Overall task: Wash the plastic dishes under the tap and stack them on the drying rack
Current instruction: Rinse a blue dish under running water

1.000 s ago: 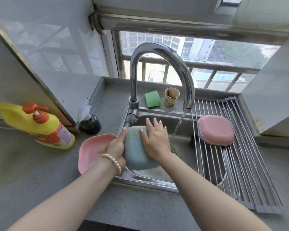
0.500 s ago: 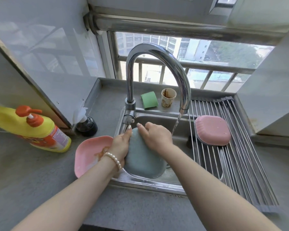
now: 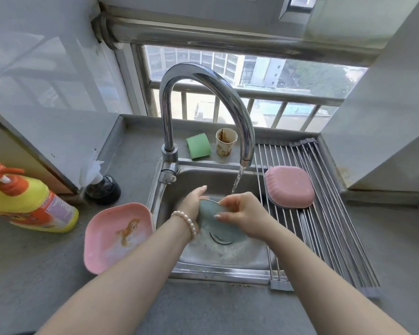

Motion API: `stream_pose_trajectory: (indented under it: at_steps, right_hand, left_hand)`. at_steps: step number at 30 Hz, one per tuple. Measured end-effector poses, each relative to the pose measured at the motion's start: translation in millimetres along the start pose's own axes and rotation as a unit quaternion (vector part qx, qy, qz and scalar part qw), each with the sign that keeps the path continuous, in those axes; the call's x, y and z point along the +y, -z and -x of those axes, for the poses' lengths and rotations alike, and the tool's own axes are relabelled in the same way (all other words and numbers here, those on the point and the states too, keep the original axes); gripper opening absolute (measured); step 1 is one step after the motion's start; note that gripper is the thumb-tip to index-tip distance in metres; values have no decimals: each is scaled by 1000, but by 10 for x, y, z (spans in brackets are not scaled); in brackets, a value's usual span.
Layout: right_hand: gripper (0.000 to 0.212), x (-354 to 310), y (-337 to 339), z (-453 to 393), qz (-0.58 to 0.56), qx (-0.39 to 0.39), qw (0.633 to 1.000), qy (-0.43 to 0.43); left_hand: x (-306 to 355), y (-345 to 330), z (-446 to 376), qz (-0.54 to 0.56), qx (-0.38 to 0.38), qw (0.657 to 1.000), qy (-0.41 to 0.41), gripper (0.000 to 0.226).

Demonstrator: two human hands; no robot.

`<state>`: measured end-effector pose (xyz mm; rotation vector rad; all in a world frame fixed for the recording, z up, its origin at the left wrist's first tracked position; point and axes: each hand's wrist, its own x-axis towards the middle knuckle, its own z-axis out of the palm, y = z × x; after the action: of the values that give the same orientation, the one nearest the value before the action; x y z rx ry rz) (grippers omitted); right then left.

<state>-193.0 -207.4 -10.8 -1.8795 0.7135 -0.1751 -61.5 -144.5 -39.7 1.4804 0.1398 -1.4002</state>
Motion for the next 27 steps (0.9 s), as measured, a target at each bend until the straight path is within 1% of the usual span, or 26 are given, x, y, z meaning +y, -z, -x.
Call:
stream_pose_trajectory:
  at_steps: [1,3,5,6,7,8,9,10,11,12,13,15,16,18,19,20,21,23,25,27]
  right_hand:
    - [4,45,-3,-3,61,10,998,21]
    - [7,141,-52,11,185,12,981,58]
    - [17,218,-104,56,311,13,943,119]
    - [25,245,-136,91,357,10,923,144]
    - [30,277,-169,123,390,23,905,171]
    - [30,287,-196,151,415,25,889,191]
    - [26,321,-220,178,426,17,880,208]
    - [18,347,-233,215,434,0,874,218]
    - [10,417,-222,234,442,-6,870,217]
    - [21,480,-203,248,451,-6,871,193]
    - [41,518,-180,240,479,3,864,155]
    - [77,433,-94,179,527,37,848,46]
    - [86,404,-58,137,539,43,841,-3]
    - [85,352,-35,3,506,22,857,-97]
    - [82,332,-54,-85,484,22,866,-122]
    - [78,333,-90,-170,454,25,882,-121]
    - [72,349,-142,-243,437,14,894,-99]
    - [63,332,-270,-284,426,-50,903,-32]
    - [60,359,-362,-204,386,-98,917,28]
    - [55,443,-357,-79,351,-136,925,54]
  left_hand:
    - [-13,-45,-19,1,-45,999,25,33]
    - [-6,-61,-26,23,-107,992,62,27]
    - [14,-34,-26,59,-138,985,88,30]
    - [13,-12,-34,64,-144,982,100,32]
    - [-4,6,-47,65,-147,981,105,35]
    - [-28,15,-73,70,-159,979,108,39]
    - [-67,25,-120,84,-168,977,105,45]
    - [-101,30,-163,106,-177,973,98,50]
    - [-135,31,-210,124,-179,972,86,55]
    - [-175,31,-257,140,-178,971,72,57]
    - [-222,28,-292,142,-162,975,52,58]
    - [-320,-16,-327,137,-143,980,19,59]
    - [-375,-56,-324,132,-140,981,6,58]
    - [-460,-138,-326,120,-125,985,-7,53]
    - [-475,-172,-306,115,-127,985,-4,53]
    - [-474,-201,-286,117,-142,983,9,57]
    - [-451,-213,-268,126,-158,979,21,61]
    - [-385,-174,-268,154,-176,972,31,62]
    - [-322,-89,-277,168,-158,973,29,62]
    - [-258,-11,-286,159,-141,977,19,65]
